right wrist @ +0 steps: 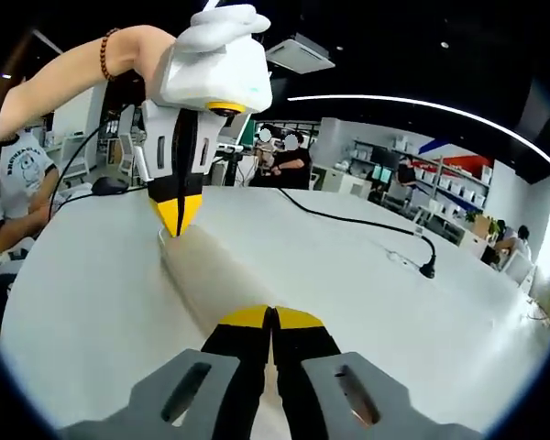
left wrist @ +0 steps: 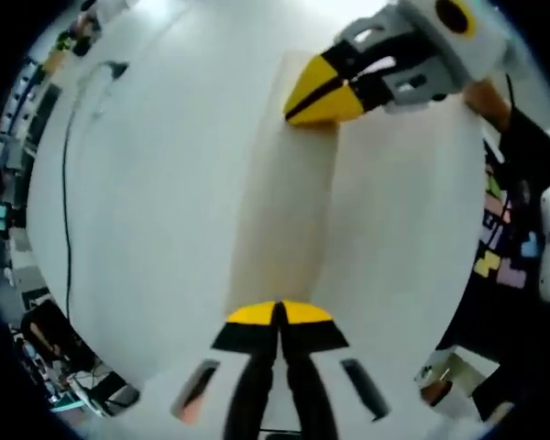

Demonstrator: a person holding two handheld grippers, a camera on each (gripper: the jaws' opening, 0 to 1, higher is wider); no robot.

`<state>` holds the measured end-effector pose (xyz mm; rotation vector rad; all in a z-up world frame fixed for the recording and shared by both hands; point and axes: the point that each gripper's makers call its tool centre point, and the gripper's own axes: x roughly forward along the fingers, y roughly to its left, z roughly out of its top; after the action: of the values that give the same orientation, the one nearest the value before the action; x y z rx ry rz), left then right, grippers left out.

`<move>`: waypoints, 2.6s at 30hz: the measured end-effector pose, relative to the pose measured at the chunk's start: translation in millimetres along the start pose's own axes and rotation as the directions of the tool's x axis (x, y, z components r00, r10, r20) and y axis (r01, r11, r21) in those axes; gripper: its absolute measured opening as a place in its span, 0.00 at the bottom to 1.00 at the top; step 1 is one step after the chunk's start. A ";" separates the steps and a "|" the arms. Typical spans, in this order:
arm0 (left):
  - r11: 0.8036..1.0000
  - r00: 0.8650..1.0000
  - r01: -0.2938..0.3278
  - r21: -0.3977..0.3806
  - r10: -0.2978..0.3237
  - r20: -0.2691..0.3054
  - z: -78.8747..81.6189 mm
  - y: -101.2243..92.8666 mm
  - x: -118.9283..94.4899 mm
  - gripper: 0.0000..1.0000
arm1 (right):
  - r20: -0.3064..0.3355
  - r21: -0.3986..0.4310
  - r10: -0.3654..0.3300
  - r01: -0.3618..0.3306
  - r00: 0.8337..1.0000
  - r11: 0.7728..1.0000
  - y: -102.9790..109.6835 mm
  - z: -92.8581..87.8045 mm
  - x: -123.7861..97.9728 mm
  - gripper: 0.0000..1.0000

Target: Arrange the utensils inside the cutlery case until each visible utensil rests in its matching compartment.

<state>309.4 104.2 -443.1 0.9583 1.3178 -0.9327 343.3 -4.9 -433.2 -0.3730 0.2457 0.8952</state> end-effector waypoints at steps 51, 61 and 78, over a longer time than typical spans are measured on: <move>0.992 0.987 0.055 -0.110 -0.037 0.157 -12.6 -3.0 -12.1 0.28 | -0.020 0.480 0.015 -0.003 1.000 0.877 -54.2 -43.4 -62.9 0.25; 0.999 0.995 0.022 0.032 -0.025 0.096 -34.3 -4.4 2.6 0.42 | -0.025 0.487 0.037 -0.020 0.999 0.873 -46.4 -44.6 -61.5 0.24; 0.999 0.992 0.050 -0.011 -0.048 0.120 -26.3 -2.2 17.9 0.34 | -0.025 0.553 0.037 -0.017 0.999 0.833 -46.2 -48.1 -60.0 0.30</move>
<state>299.1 128.1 -461.6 0.8495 1.2491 -1.0021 341.2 -93.8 -445.4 0.1587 0.5292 0.8039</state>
